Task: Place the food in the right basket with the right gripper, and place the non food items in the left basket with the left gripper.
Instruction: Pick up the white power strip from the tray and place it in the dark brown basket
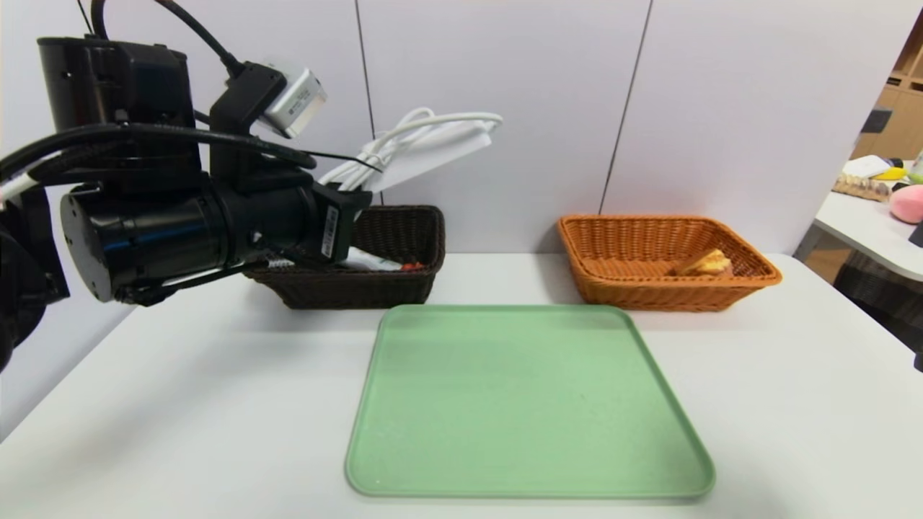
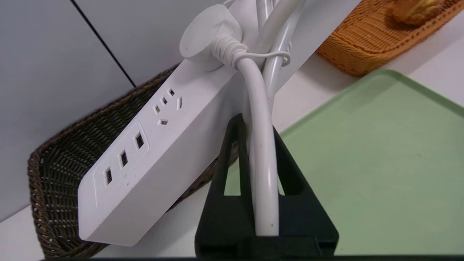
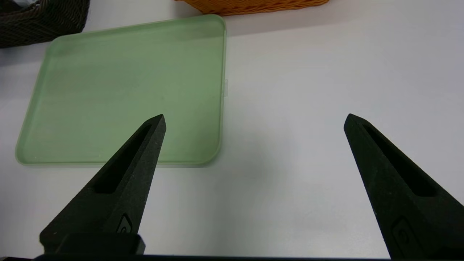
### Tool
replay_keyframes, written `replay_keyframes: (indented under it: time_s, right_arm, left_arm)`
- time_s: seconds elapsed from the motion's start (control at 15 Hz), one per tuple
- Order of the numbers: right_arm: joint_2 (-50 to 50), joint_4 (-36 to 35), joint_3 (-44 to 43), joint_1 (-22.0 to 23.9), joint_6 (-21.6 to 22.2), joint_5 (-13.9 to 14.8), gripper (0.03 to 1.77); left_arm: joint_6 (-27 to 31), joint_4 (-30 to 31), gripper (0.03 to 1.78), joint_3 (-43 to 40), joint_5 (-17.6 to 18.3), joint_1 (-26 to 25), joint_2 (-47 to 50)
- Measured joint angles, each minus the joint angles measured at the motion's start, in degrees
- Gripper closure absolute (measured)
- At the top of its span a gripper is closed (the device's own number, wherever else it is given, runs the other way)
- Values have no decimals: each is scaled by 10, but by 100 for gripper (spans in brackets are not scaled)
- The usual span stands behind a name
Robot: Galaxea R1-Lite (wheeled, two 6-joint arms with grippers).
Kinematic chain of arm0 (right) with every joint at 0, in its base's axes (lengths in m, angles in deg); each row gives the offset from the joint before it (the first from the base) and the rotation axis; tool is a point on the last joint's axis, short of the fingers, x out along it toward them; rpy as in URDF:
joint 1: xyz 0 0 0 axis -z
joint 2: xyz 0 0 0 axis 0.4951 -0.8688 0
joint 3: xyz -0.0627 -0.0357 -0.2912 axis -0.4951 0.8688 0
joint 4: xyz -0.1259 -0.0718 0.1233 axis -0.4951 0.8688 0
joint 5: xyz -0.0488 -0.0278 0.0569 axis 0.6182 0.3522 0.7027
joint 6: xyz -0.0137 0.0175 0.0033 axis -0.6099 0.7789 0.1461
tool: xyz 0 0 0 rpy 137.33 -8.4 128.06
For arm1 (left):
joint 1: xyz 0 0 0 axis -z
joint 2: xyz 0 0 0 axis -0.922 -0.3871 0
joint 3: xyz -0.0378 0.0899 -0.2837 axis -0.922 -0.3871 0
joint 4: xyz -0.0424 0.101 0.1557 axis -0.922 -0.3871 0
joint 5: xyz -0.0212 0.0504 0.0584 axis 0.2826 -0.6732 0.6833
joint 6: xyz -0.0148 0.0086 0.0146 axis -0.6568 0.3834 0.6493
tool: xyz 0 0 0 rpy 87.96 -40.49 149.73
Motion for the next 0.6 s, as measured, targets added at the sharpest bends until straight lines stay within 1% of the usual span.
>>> replay_keyframes:
  time_s: [0.2, 0.47, 0.6]
  right_arm:
    - [4, 1, 1, 0, 0, 1, 10]
    - [9, 3, 2, 0, 0, 1, 10]
    - [10, 3, 2, 0, 0, 1, 10]
  left_arm:
    - [14, -4, 166, 21, 12, -35, -20]
    - [33, -5, 166, 24, 24, -90, -46]
    - [44, -6, 166, 26, 29, -108, -58]
